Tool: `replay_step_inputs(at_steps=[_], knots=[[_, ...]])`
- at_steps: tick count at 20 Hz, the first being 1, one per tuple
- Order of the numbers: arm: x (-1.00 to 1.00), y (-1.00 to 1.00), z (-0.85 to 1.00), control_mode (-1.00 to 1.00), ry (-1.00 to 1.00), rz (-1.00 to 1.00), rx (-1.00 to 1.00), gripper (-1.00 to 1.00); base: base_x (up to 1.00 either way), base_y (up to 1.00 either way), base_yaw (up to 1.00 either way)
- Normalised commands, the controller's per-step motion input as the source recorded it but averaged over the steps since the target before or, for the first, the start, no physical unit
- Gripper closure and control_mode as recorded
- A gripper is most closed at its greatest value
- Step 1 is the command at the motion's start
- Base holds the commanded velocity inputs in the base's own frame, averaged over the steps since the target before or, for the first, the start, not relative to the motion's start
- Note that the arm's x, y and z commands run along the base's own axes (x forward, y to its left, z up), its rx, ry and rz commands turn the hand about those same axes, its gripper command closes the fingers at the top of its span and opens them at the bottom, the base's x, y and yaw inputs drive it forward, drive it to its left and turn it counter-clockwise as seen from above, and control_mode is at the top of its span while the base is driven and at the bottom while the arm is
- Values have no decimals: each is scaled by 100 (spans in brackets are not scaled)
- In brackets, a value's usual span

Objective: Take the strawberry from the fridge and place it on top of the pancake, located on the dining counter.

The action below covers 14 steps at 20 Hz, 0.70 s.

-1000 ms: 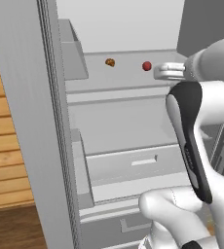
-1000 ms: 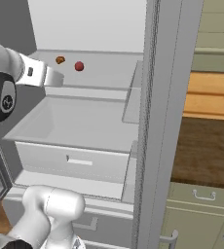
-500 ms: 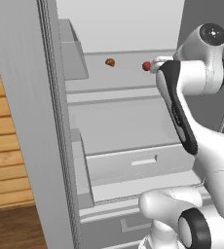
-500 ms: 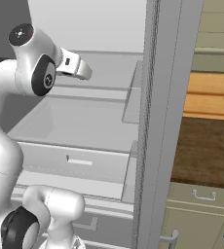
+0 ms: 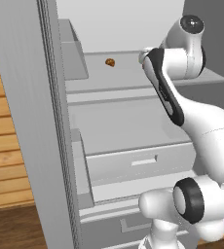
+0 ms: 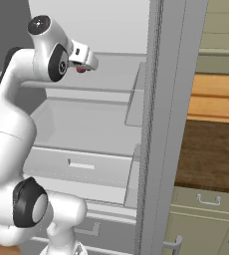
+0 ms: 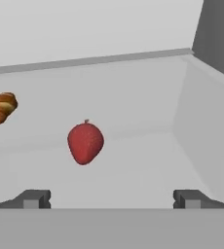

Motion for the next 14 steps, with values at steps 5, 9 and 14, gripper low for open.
replay_step_inputs(at_steps=[5, 9, 14], knots=[[63, 14, -21, -100, 0, 0, 0, -100, 0, 0, 0], [67, 4, -19, -100, 6, 2, 0, -100, 0, 0, 0], [65, 0, -13, -100, 4, 5, 0, -100, 0, 0, 0]])
